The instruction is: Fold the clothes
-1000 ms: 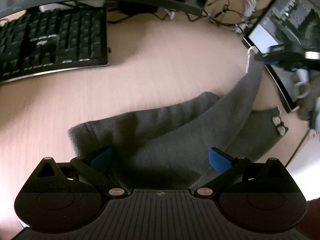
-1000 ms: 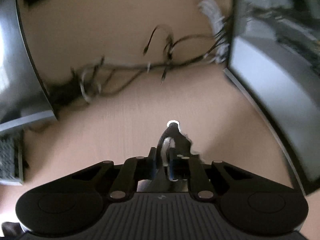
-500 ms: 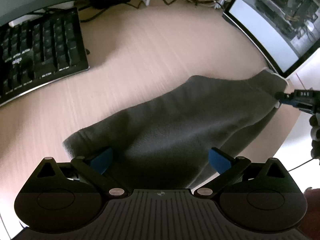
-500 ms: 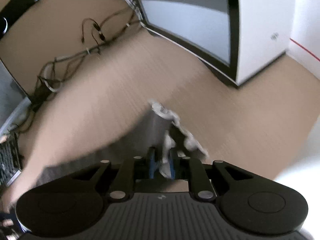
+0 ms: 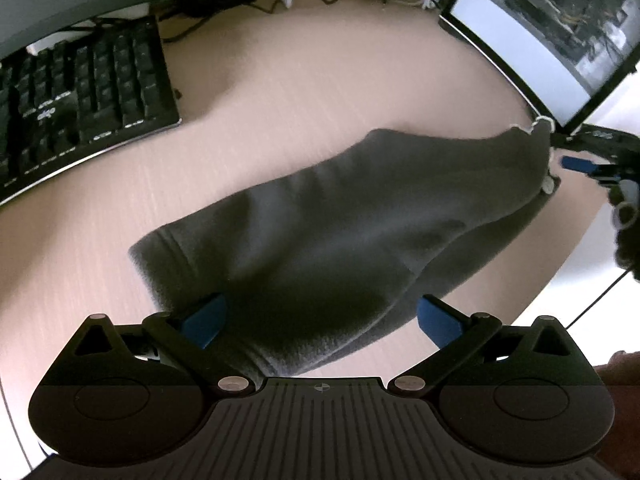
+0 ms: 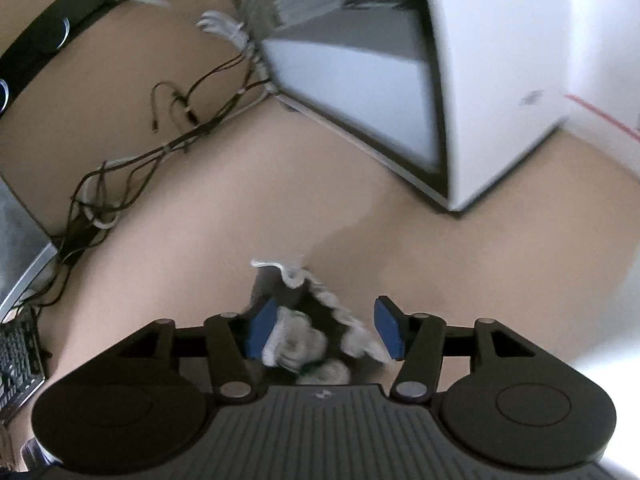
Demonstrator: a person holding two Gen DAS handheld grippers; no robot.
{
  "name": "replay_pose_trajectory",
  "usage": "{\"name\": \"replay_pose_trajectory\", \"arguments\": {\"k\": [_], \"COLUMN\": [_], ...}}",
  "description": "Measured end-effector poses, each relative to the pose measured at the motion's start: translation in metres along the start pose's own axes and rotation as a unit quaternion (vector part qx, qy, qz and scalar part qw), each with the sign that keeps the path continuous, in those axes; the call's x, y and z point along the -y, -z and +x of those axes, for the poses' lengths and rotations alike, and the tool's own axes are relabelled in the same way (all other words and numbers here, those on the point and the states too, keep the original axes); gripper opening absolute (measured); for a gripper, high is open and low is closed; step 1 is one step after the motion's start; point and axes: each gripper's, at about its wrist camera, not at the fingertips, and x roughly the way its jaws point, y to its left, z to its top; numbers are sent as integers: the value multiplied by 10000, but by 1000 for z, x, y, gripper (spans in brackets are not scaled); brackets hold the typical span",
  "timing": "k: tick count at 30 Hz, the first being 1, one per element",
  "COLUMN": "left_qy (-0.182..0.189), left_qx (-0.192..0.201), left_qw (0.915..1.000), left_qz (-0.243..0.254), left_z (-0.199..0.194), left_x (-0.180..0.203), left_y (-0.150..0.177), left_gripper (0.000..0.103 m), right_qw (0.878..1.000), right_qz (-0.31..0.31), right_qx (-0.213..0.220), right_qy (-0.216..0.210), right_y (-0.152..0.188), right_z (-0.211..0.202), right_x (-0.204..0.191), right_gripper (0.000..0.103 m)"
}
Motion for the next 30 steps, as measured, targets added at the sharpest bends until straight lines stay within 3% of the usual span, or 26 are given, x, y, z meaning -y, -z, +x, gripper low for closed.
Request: {"name": "replay_pose_trajectory", "arguments": {"k": [2,7,10,13,18,21,23,25,27,30], "left_qy": [22,-75,-118,-211,-366,-209,-43,44,-62,-213], "left_qx": [7,36,94,133,49,115,125,40,-135,-339], "left_qw": [10000,9999,9998,9995,9993,9997,9998,9999,9998,9989], "left_qz": [-54,-103,-140,-174,-52,-67,-113,-135,-112,-225], "left_z": [-1,-7,-15,-23,-29,-33,-31,-22,-8,7], "left_x": [-3,-8,-13,-17,-14,-6,0,6,9,8], "left_y": [-2,-1,2,4,7,4,-1,-7,-9,-6], "left_gripper": [103,103,103,103,103,103,103,103,103,103], "right_qw": [9996,9980,9985,9994,9989,9973,9979,9978,9964,9915], "right_qz": [-158,-144,-22,42,-38,-145,-384,-565,-788,-1144], "right_qx": [-114,261,120,-287,-137,55,339,318,38,-522], "right_qy": [-191,-566,-537,-194,438,721,408,-132,-299,-346], "right_y": [-7,-24,-17,1,9,10,-2,-11,-8,3], "right_z": [5,-33,-48,-40,-43,-50,-65,-72,-61,-34], "right_x": [-13,-20,-7,8,18,21,8,-7,-20,-38], "right_gripper": [8,7,7,8,10,10,10,10,19,24]}}
